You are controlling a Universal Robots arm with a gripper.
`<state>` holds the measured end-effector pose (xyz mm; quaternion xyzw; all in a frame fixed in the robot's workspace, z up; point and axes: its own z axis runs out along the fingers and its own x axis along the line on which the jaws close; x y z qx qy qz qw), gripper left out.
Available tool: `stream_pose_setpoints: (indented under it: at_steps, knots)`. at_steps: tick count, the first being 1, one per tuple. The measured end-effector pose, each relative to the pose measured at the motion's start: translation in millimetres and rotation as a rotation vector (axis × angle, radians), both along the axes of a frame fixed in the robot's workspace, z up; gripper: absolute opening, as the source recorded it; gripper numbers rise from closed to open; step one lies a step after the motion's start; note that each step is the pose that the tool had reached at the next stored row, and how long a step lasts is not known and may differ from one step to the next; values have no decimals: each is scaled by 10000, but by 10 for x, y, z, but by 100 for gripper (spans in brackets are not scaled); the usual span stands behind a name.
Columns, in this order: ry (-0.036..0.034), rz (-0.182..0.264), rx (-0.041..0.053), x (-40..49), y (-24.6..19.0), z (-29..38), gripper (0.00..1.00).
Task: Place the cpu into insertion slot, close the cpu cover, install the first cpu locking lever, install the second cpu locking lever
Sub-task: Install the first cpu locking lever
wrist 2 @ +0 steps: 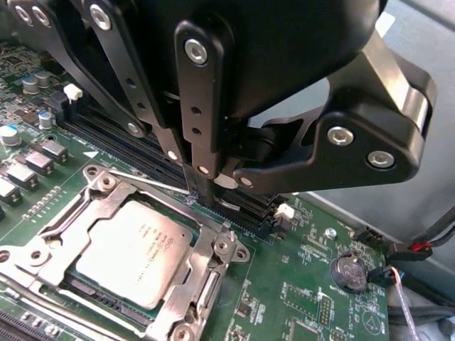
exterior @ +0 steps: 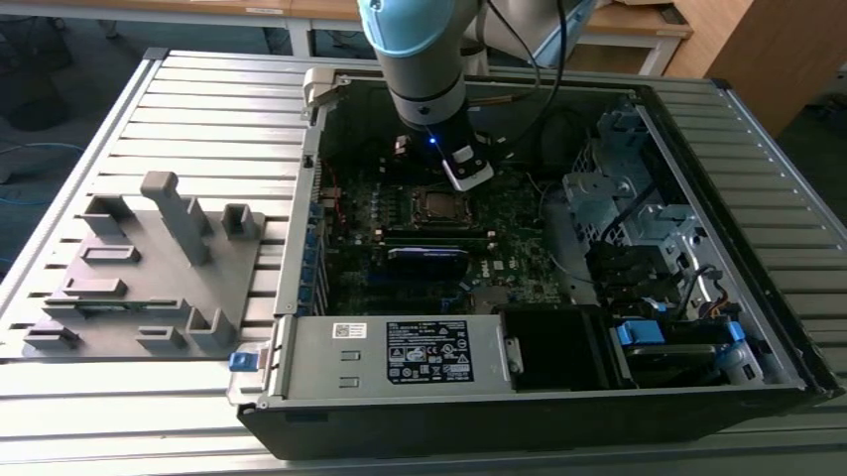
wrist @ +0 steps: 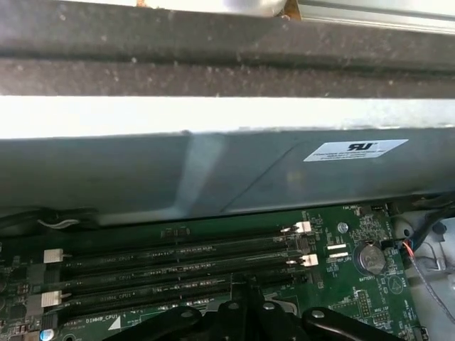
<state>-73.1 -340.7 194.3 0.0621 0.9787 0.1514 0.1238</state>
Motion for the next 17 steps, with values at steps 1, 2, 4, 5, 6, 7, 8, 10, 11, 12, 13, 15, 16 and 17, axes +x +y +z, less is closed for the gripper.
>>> stream_pose_setpoints:
  at_steps: [1,2,4,5,6,7,8,10,11,12,13,15,16,17]
  knots:
    - [0,-90,0,0,0,-3,10]
    - [0,-186,-1,0,0,-7,10]
    - [1,-362,-3,0,0,-12,10]
    - [1,-423,-2,0,1,-14,10]
    - [1,-476,-2,0,1,-16,10]
    - [0,-533,-1,0,2,-18,10]
    - [0,-596,-2,0,2,-21,10]
    - [1,-675,-2,0,7,-23,10]
    - [1,-692,-2,-1,10,-24,10]
    - [1,-710,-2,-2,15,-25,10]
    - [0,-725,-2,-2,20,-26,10]
    - [0,-751,-3,-4,30,-26,10]
    - [0,-762,-3,-5,35,-27,10]
    - [1,-771,-2,-6,39,-27,10]
